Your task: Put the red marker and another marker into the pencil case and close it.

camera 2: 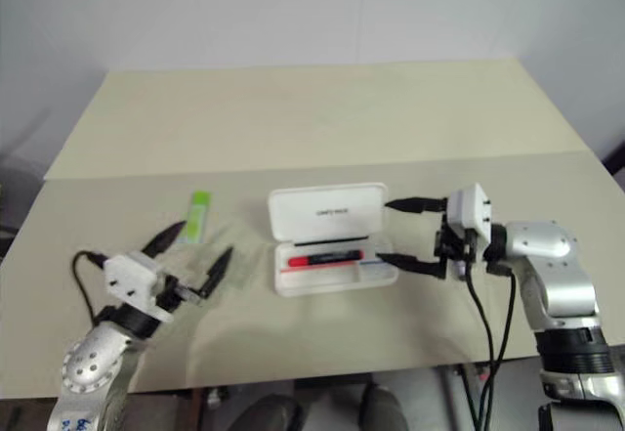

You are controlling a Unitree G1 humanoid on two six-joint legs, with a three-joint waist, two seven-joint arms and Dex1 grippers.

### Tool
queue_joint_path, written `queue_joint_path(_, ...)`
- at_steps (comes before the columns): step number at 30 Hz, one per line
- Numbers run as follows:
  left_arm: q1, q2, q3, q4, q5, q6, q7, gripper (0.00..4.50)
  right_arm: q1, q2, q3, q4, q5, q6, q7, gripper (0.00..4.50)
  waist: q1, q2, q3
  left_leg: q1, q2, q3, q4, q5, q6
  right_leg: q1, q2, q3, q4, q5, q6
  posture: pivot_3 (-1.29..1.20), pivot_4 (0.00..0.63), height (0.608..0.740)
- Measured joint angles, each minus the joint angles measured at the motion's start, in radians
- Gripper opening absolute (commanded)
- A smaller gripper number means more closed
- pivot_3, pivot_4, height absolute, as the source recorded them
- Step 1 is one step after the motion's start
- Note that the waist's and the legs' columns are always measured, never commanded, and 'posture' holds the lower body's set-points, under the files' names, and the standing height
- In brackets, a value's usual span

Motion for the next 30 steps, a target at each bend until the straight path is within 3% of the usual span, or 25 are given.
queue_joint_path(10,-0.165,0.03,0.075,0.19,0.02,0.072,0.123,4.47,-0.035,0.0,0.006,0.015,0.001,-0.018,0.07,4.5,-0.002,0.0,0.0,0.0,0.0,0.0,0.0,0.0,0.0,0.0,0.0,0.0,0.001,0.0,0.0,0.0,0.15,0.74)
queue_joint_path(28,-0.336,-0.034,-0.037,0.432,0.056,0.172,0.234,4.47,0.008,-0.011,-0.011,-0.064,0.009,0.029,0.012,4.5,-0.004,-0.001,0.0,0.0,0.0,0.001,0.0,0.0,0.0,-0.001,0.0,-0.001,0.002,0.001,0.0,0.0,0.15,0.74)
queue_joint_path(30,-0.351,-0.04,-0.042,0.444,0.057,0.177,0.243,4.04,0.008,-0.011,-0.012,-0.064,0.009,0.031,0.007,4.5,-0.003,-0.001,0.0,0.0,0.0,0.001,0.001,0.0,0.0,-0.001,0.0,-0.001,0.002,0.001,0.0,0.0,0.15,0.74)
